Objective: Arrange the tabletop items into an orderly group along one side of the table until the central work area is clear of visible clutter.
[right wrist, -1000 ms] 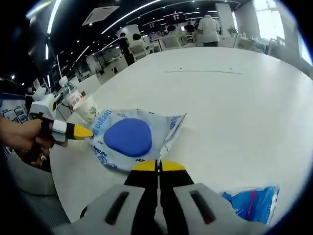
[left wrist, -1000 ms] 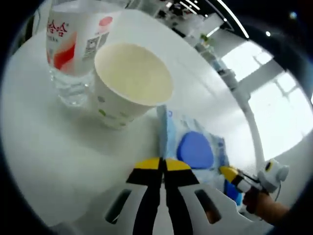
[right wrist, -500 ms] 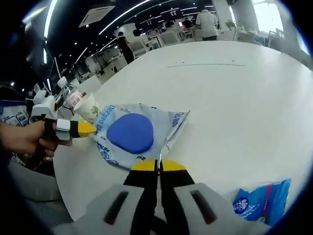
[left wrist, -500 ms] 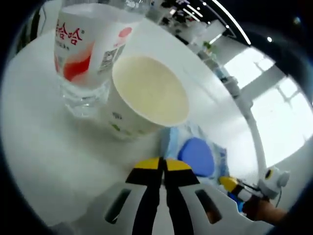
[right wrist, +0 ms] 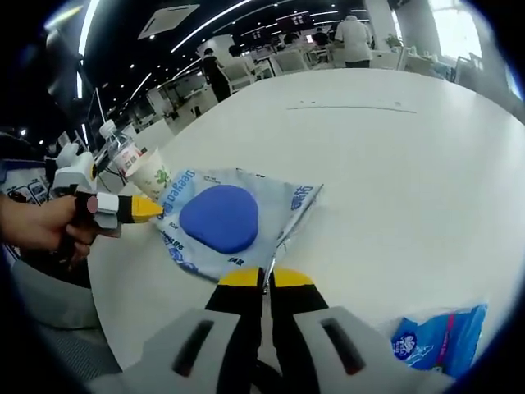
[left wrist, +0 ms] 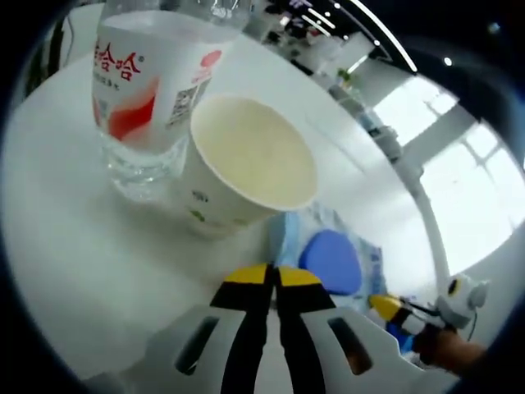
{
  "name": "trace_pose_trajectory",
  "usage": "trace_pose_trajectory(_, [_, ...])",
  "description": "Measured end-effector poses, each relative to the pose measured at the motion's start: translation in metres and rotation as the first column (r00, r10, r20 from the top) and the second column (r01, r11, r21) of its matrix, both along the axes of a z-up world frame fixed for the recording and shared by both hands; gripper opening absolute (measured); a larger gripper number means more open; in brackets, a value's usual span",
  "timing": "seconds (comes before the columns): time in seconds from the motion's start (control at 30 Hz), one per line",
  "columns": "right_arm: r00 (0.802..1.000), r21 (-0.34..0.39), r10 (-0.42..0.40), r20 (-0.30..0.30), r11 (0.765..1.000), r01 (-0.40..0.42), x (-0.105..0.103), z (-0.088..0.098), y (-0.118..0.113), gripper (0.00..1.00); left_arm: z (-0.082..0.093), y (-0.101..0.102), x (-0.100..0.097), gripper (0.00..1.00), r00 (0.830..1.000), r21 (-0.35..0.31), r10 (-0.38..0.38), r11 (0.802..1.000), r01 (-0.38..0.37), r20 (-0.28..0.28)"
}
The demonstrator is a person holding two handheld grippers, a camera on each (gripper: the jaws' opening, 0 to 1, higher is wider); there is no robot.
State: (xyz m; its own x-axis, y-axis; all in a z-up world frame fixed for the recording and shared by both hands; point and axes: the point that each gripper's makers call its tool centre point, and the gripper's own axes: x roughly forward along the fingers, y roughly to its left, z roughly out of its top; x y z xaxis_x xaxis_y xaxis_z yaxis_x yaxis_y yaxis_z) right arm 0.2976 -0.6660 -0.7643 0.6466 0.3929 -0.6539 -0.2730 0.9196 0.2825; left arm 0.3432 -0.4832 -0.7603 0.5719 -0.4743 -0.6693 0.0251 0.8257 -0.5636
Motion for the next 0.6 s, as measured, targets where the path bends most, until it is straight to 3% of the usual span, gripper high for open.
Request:
trace_pose_trajectory(0.33, [0.999, -0.039, 0.044, 0.003, 0.998, -0.044, -0.0042, -0.0018, 0.0052, 0.07, 0.0028, 0.0009, -0.0011, 0.03, 0.999, -0.006, -0.036, 0.999, 0.037, 0.015])
trace_pose_trajectory(0.6, [0.999, -0.042, 0.049, 0.01, 0.998, -0.048, -0.0044, -0.0004, 0.008, 0.22, 0.0071, -0.0038, -0.0073, 0.21, 0.991, 0.022, -0.122, 0.992, 0.121, 0.061])
